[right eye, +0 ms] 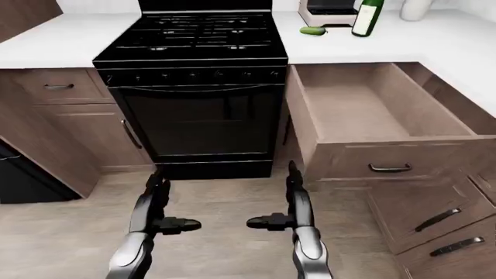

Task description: Close the right drawer.

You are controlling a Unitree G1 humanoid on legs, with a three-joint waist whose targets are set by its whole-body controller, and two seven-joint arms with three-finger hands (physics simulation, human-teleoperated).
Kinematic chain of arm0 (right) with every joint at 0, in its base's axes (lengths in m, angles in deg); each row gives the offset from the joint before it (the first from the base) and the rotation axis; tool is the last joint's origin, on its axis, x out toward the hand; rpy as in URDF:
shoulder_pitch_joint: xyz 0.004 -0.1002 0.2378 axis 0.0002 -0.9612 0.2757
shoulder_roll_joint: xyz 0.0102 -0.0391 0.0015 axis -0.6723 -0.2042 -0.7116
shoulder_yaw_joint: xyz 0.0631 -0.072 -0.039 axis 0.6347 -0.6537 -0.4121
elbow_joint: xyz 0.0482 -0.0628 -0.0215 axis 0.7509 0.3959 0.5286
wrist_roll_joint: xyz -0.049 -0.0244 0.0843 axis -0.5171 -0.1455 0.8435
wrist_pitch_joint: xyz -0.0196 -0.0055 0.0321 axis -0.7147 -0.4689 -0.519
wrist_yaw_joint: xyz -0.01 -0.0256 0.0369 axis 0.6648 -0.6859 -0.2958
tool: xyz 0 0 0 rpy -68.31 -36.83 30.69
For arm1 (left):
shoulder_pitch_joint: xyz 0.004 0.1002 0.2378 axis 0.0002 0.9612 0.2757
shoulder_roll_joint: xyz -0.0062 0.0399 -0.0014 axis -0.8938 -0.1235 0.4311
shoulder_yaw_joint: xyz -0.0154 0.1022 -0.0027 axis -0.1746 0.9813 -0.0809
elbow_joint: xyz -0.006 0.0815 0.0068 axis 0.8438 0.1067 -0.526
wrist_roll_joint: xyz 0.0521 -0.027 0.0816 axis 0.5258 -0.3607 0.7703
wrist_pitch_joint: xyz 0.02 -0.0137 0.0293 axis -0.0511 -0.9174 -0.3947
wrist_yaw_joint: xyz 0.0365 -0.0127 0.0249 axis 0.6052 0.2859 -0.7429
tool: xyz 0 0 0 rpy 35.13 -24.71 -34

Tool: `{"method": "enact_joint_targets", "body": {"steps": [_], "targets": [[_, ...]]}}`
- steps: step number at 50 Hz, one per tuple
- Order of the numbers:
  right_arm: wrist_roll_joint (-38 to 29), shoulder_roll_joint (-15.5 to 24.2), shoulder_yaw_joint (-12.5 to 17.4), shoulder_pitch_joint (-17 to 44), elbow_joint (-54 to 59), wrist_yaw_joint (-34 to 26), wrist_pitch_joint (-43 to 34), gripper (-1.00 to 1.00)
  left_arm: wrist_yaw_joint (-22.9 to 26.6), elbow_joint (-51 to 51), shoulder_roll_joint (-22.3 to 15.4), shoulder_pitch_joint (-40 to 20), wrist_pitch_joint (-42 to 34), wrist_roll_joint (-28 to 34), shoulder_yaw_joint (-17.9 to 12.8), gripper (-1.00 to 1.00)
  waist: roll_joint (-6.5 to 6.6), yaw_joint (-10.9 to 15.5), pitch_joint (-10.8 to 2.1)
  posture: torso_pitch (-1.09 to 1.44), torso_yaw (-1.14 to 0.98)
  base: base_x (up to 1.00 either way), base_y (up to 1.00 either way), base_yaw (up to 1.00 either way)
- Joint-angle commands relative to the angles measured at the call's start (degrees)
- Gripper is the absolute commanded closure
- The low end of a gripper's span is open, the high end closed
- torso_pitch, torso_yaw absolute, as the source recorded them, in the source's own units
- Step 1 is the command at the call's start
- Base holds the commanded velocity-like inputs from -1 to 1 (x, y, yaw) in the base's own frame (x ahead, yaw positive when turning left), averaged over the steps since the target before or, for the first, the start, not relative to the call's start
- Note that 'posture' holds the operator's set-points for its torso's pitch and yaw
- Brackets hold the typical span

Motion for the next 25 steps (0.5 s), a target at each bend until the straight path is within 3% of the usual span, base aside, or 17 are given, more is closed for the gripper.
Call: {"method": "enact_joint_targets", "body": {"steps": [1,3,5,7,8,14,25], "targets": [[2.36,-0.16,1.93,1.48,-7.76,1.46,2.84,-1.0,-0.95,5.98,-0.02,-2.31,2.07,-1.68,-1.35,-0.98,-0.45,-0.12,-0.05,0.0,0.0,0.0,0.0,0.0],[3.19,-0.25,2.03,1.0,-9.18,2.11,3.64,-1.0,-2.75,5.16,-0.32,-2.59,3.93,0.1,-1.4,-0.98,-0.03,0.32,-3.67,0.0,0.0,0.0,0.0,0.0],[4.0,0.03,2.05,1.54,-8.88,1.84,3.4,-1.0,-3.41,4.53,-0.58,-2.92,5.45,1.09,-1.36,-0.98,-0.44,0.27,-0.99,0.0,0.0,0.0,0.0,0.0],[3.96,0.11,1.56,1.07,-9.85,1.39,3.98,-1.0,-4.34,4.65,-0.67,-3.01,6.09,1.7,-1.62,-0.98,-0.44,0.27,-3.94,0.0,0.0,0.0,0.0,0.0],[3.88,0.12,1.32,0.58,-10.76,1.15,4.0,-1.0,-4.19,5.58,-0.61,-2.59,5.53,1.34,-1.64,-0.98,-0.45,0.28,-4.27,0.0,0.0,0.0,0.0,0.0],[2.66,0.0,0.28,0.16,-13.57,0.39,5.21,-1.0,-4.21,12.71,-0.41,-0.77,3.68,2.83,-1.01,-0.98,-0.28,0.26,-4.58,0.0,0.0,0.0,0.0,0.0],[-3.35,-0.46,-1.8,-3.41,-37.39,0.69,3.21,-1.0,-2.9,48.04,0.51,3.84,-8.14,1.71,-1.71,-0.98,-0.09,0.39,-5.11,0.0,0.0,0.0,0.0,0.0]]}}
